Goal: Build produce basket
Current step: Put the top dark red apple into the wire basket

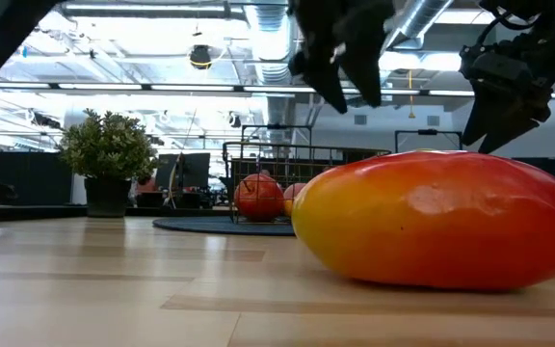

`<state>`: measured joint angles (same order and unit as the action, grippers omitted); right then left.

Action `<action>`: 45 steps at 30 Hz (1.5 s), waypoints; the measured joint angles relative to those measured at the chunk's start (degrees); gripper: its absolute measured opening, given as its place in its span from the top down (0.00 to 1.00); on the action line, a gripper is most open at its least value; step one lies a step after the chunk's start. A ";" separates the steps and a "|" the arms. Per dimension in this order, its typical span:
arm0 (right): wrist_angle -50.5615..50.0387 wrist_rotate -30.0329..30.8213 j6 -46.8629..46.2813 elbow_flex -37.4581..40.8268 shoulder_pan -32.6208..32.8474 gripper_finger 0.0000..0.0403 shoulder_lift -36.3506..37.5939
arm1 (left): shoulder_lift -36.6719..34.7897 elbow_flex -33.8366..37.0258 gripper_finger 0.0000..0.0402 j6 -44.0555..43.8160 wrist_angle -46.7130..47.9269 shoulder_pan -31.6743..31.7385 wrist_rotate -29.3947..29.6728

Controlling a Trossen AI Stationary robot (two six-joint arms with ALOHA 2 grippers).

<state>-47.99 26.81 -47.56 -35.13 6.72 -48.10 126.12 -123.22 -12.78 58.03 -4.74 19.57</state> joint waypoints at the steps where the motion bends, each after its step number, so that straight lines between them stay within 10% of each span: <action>1: 0.00 0.00 -0.01 0.00 0.00 0.04 -0.01 | -0.10 -0.04 0.07 -0.77 1.07 -1.51 0.67; 9: 0.20 0.00 0.01 0.01 0.00 0.04 0.00 | 1.05 0.71 0.07 -3.54 1.07 -7.41 7.92; 23: 0.15 0.00 -0.58 -0.01 -0.02 0.04 0.00 | 2.83 8.55 0.07 -1.00 -5.09 -1.84 -3.58; 45: 0.22 0.00 -0.52 0.01 0.00 0.04 0.00 | 4.23 16.68 0.07 -1.85 -15.32 -2.02 -4.02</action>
<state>-47.77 26.81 -48.07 -35.11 6.72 -48.10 130.35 -106.54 -14.63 42.71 -6.76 15.55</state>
